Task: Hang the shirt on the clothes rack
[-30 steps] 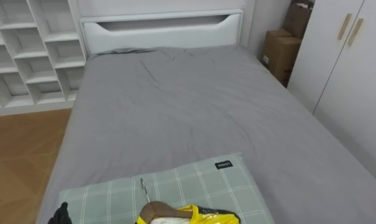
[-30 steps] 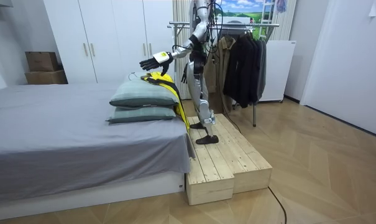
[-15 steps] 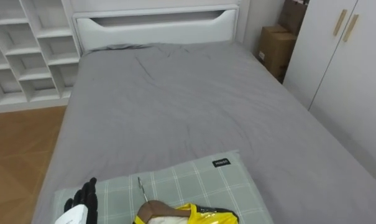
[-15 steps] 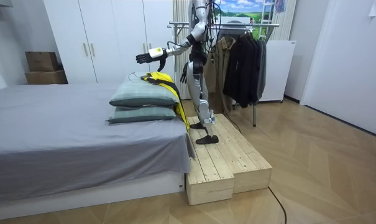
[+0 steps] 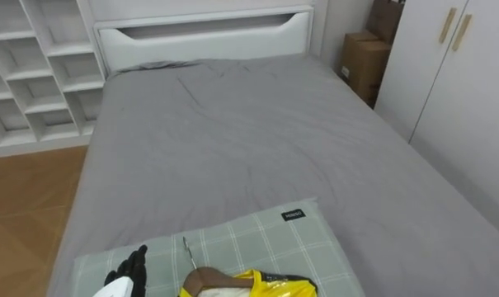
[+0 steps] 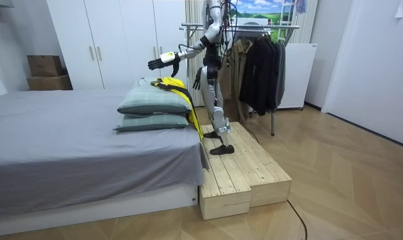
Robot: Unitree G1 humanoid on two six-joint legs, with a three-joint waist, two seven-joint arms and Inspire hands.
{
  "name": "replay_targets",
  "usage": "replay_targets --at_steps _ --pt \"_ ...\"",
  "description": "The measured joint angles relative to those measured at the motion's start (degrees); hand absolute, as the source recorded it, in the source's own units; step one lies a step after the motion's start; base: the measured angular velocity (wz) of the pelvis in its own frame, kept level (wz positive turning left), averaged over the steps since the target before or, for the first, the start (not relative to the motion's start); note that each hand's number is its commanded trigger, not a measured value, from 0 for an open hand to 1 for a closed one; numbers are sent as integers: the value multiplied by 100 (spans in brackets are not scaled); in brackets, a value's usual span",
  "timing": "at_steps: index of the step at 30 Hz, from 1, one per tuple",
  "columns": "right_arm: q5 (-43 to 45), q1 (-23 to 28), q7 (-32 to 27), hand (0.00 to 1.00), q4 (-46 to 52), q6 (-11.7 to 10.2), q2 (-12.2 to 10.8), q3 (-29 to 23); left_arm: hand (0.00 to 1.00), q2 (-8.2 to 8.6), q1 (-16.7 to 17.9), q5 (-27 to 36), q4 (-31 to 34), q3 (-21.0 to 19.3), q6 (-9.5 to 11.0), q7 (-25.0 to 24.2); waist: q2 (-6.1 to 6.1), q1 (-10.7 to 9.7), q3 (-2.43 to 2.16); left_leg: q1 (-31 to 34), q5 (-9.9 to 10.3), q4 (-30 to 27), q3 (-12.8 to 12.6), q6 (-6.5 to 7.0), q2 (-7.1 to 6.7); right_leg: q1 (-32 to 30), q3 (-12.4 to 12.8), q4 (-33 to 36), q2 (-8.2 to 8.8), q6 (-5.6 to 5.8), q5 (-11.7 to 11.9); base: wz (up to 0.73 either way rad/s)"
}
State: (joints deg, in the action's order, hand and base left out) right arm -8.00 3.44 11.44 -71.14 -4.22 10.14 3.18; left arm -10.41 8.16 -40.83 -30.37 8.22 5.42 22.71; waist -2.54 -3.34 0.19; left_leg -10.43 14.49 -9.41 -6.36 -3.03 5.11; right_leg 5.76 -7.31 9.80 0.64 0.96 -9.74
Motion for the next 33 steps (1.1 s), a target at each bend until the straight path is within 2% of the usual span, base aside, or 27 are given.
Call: replay_targets --at_steps 8,18,21,33 --pt "204 -47 -6 0 8 -12 -30 -65 0 -17 -13 -22 -28 -3 0 -215 9 -136 7 -7 0 -7 -13 0 -1 1 22 0 3 0 0 -1" --pt "202 -54 -18 0 8 -27 -34 -65 0 -17 -18 -23 -88 -1 0 -348 15 -149 17 -19 0 -6 -93 1 -2 -14 86 -7 2 2 -1 -3" --pt "181 -53 -39 0 8 -35 -33 -55 0 -23 -28 -42 -181 31 -1 -368 40 -149 39 -23 0 -4 -104 1 -2 -15 85 -8 2 3 0 0" --pt "207 -45 -30 0 0 -118 -18 -110 0 -56 -189 -261 -839 108 -39 -535 39 -178 36 -5 0 4 -119 1 -5 -31 97 -26 3 4 0 0"
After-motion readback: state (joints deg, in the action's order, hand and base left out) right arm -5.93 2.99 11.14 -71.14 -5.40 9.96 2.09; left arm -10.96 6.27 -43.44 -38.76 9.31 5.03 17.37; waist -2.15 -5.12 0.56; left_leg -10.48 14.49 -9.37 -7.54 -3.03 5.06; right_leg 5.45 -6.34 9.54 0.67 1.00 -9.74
